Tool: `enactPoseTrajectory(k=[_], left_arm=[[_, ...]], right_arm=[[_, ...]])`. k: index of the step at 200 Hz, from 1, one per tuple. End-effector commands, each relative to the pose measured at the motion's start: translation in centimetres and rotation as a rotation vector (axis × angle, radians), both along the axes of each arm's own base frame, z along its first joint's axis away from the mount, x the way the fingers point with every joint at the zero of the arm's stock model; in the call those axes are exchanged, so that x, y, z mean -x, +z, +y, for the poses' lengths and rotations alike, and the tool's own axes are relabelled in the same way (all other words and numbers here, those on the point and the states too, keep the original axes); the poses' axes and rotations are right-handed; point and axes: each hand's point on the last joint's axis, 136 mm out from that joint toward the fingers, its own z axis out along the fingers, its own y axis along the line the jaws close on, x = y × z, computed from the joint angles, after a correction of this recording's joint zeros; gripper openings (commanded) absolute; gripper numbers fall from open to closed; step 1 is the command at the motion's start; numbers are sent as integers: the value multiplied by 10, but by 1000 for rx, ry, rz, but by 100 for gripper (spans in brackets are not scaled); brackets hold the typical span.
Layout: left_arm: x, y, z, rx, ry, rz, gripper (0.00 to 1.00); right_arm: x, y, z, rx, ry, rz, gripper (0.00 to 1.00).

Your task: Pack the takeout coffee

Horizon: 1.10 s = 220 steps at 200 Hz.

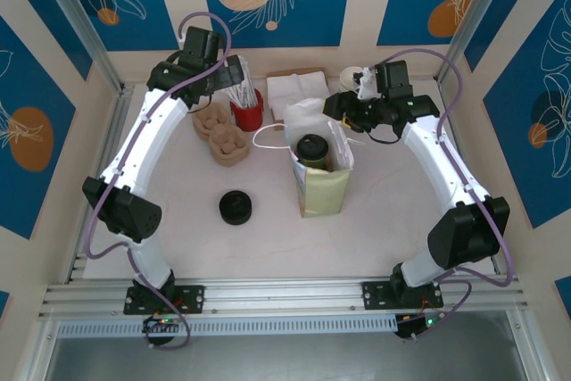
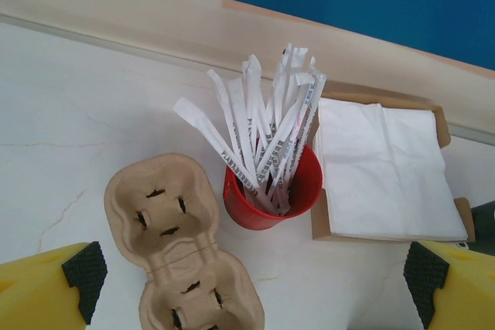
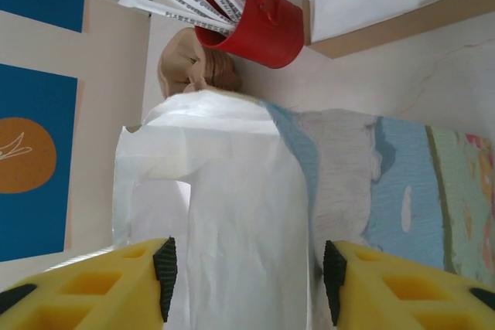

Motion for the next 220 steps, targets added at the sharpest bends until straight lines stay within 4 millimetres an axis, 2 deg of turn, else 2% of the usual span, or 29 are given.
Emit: enactPoseTrajectory(k=[1,39,93,110,141,220], left_arm=[[-9,6,18,-39,47,-24,100],[-18,3,33,-88,72,-27,100],[-39,0,45,-96,74,-61,100],[-46,1,44,-88,60,-75,100],[-57,-13,48,-82,58,-58,100],[-80,-39,80,25,83,-35,98]], right_arm=[[9,19,-9,15,-4,-35,58],[9,30,-28,63,-22,-90,60],[7,52,-59,108,-86,-196,63],[7,58,-63,112,-98,-230,63],[6,68,-67,109,-121,-278,63],[3,76,-70,96,-135,-303,63]])
